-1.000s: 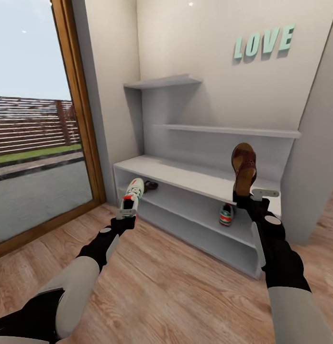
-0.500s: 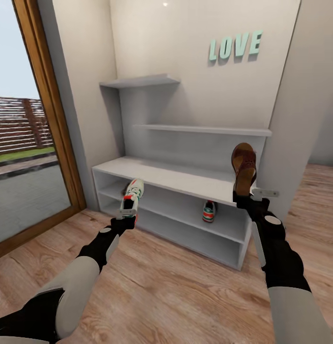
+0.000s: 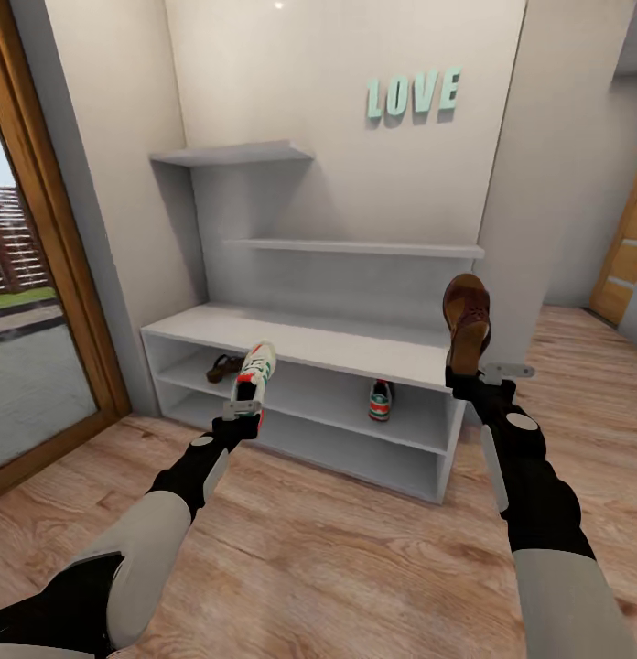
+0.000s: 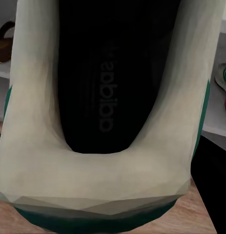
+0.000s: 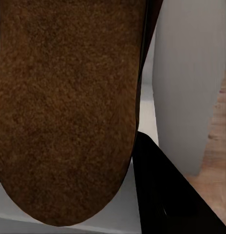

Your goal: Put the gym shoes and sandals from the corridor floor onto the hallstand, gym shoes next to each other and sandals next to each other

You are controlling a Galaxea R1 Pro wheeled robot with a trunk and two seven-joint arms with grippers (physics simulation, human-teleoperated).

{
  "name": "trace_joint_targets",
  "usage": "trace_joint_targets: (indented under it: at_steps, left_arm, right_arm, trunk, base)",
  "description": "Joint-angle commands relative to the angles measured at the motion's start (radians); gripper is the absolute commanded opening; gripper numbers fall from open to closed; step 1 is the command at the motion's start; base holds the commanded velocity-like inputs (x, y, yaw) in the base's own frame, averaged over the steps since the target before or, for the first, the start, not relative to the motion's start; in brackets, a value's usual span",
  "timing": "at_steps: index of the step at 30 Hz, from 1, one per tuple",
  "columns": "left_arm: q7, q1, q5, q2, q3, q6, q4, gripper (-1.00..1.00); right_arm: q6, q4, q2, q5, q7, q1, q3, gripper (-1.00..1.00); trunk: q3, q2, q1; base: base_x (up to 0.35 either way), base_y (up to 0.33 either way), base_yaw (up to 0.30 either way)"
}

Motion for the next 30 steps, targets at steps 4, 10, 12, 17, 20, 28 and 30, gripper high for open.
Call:
trace_joint_targets:
  at_steps: [4,10,12,17,20,28,30]
  left_arm:
    - [-0.008,0.0,-0.01,-0.001,0.009,0.003,-0.002,-1.0]
    - [-0.008,0.0,-0.01,-0.001,0.009,0.003,-0.002,-1.0]
    - [-0.008,0.0,-0.01,-0.001,0.009,0.003,-0.002,-1.0]
    - [-0.008,0.0,-0.01,-0.001,0.009,0.003,-0.002,-1.0]
    - [-0.008,0.0,-0.01,-0.001,0.009,0.002,-0.002,-1.0]
    - [-0.01,0.0,-0.01,-0.001,0.009,0.001,-0.002,-1.0]
    - [-0.01,0.0,-0.01,-0.001,0.009,0.001,-0.002,-1.0]
  right_arm:
    - [0.007,-0.002,0.0,0.006,-0.001,-0.001,0.001,-1.0]
    - [0.007,-0.003,0.0,0.006,-0.001,-0.001,0.001,-1.0]
    - [0.007,-0.003,0.0,0.006,-0.001,-0.001,0.001,-1.0]
    - [0.007,-0.002,0.0,0.006,-0.001,-0.001,0.001,-1.0]
    - [0.007,-0.003,0.0,0.006,-0.001,-0.001,0.001,-1.0]
    - [0.007,-0.002,0.0,0.006,-0.001,-0.001,0.001,-1.0]
    - [0.007,-0.002,0.0,0.006,0.0,-0.001,0.001,-1.0]
  trunk:
    - [-0.001,0.0,0.0]
    - [-0.001,0.0,0.0]
    - [-0.001,0.0,0.0]
    - [-0.001,0.0,0.0]
    - [-0.001,0.0,0.0]
    - [-0.001,0.0,0.0]
    - [-0.001,0.0,0.0]
  base:
    - [0.089,0.308,-0.074]
    - [0.061,0.309,-0.01]
    - [0.007,0.31,-0.001]
    - [0.002,0.307,-0.105]
    - [0.0,0.15,-0.274]
    - [0.0,0.018,-0.297]
    - [0.0,0.001,-0.299]
